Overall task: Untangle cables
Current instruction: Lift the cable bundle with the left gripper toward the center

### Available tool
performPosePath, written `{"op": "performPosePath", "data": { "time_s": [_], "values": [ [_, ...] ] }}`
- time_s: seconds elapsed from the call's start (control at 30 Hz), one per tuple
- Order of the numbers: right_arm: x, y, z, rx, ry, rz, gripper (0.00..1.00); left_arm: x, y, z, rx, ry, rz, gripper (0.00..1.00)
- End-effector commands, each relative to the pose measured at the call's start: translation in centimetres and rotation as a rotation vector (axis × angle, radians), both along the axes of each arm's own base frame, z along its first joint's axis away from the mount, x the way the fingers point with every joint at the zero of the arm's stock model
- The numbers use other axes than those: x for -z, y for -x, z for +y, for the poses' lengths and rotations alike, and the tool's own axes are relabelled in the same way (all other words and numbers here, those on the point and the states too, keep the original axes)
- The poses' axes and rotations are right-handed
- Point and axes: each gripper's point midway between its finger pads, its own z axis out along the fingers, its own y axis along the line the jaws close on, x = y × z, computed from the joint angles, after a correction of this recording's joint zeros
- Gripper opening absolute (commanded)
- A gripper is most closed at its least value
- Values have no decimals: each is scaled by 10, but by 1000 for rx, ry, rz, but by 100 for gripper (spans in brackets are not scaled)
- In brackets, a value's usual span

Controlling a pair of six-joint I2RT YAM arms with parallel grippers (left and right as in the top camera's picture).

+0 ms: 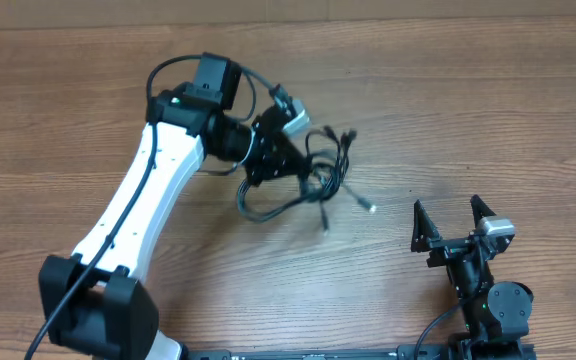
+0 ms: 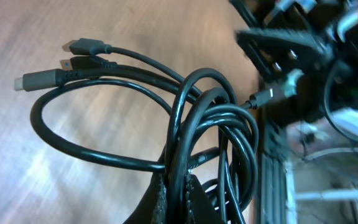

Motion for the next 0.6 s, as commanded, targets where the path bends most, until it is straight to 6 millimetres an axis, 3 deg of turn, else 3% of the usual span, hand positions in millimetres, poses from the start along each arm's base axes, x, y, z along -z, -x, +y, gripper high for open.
{"op": "performPosePath", "data": {
  "time_s": [0.0, 0.23, 0.3, 0.43, 0.57],
  "values": [
    [4, -1, 0, 5, 1, 6, 100, -5, 9, 5, 54, -19, -68, 4],
    [2, -1, 0, 4, -9, -2, 100, -7, 13, 5, -35, -23, 76, 4],
    [-8, 0, 5, -25, -93, -26, 100, -12, 15, 1, -76, 1, 157, 4],
    [-38, 15, 43, -272, -234, -72, 100, -21, 17, -4, -73, 56, 193, 4],
    [-73, 29, 51, -333, -241, -102, 100, -38, 17, -13, -50, 166, 213, 4]
  ]
}}
